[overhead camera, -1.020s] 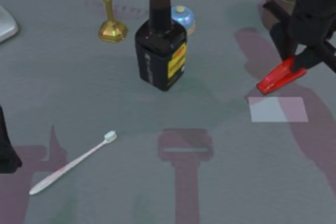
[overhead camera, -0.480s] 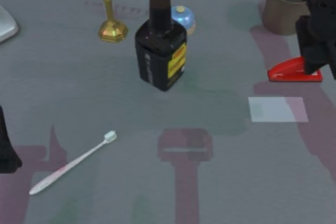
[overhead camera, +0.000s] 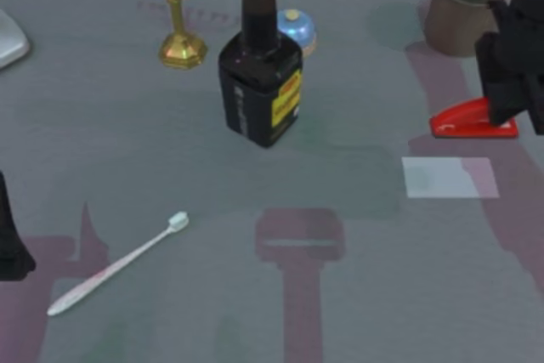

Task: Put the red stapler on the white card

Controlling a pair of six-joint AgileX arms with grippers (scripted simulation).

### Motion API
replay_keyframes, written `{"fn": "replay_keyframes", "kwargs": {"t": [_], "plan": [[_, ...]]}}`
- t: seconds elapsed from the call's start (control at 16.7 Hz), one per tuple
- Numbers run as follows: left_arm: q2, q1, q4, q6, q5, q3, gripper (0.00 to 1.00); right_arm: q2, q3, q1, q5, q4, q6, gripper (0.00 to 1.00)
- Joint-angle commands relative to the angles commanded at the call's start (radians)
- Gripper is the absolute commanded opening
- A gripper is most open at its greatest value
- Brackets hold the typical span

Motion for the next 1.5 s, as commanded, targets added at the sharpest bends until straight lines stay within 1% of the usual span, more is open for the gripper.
{"fn": "replay_keyframes", "kwargs": {"t": [0.3, 0.42, 0.72, 1.5], "plan": [[0.000, 0.000, 0.000, 0.000, 0.000, 0.000, 1.00, 0.051, -0.161, 0.010, 0.000, 0.229, 0.019, 0.00], [0.000, 0.000, 0.000, 0.000, 0.000, 0.000, 1.00, 0.069, -0.214, 0.015, 0.000, 0.291, 0.026, 0.00], [0.000, 0.000, 0.000, 0.000, 0.000, 0.000, 1.00, 0.076, -0.234, 0.017, 0.000, 0.312, 0.028, 0.00], [0.000, 0.000, 0.000, 0.000, 0.000, 0.000, 1.00, 0.076, -0.234, 0.017, 0.000, 0.312, 0.028, 0.98]]}}
